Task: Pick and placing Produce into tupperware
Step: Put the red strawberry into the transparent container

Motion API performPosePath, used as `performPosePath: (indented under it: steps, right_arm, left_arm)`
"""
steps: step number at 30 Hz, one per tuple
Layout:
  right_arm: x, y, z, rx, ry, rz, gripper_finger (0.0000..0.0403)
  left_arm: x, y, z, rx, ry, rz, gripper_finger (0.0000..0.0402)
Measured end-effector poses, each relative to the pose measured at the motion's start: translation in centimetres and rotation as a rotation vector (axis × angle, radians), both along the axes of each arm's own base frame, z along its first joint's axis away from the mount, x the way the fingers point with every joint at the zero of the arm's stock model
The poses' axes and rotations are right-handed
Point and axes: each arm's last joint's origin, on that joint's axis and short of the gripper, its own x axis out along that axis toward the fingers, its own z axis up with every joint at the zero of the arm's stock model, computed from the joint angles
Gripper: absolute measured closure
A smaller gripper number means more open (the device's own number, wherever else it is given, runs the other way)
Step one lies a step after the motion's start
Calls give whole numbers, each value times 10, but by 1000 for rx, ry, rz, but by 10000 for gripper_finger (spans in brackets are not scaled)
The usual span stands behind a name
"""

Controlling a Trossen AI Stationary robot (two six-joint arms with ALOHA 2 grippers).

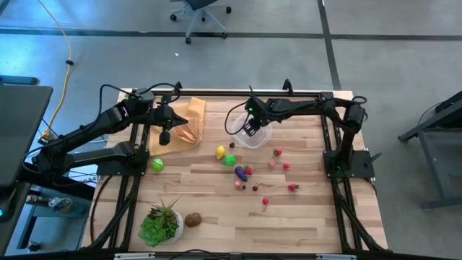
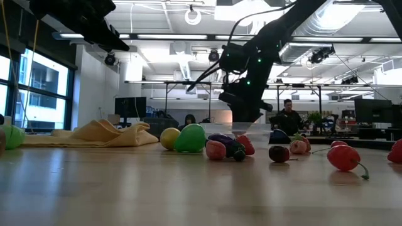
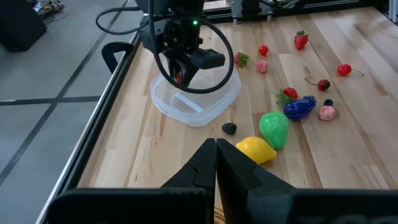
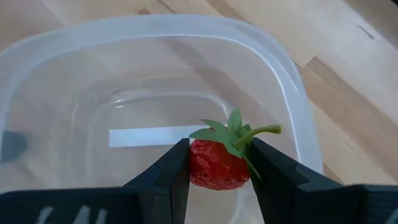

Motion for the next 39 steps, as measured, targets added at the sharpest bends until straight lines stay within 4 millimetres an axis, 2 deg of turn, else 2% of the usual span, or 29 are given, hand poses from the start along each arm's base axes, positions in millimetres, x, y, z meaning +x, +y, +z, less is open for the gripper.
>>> performPosePath:
  steps: [8, 20, 28, 32, 36, 39]
  right_arm:
    - [-3, 1, -1, -10, 52, 45, 276]
    - [-4, 2, -2, -16, 68, 71, 230]
    - [-4, 2, -1, -12, 64, 73, 224]
    - [-9, 8, 19, -18, 34, 77, 224]
    - [-22, 21, 53, -55, -4, 62, 224]
    - [-37, 39, 82, -111, -23, 40, 224]
  left_arm:
    - [0, 0, 0, 0, 0, 0, 399]
    - [0, 0, 0, 0, 0, 0, 399]
    - [0, 0, 0, 0, 0, 0, 399]
    - [0, 0, 0, 0, 0, 0, 399]
    - [0, 0, 0, 0, 0, 0, 399]
    - [0, 0, 0, 0, 0, 0, 399]
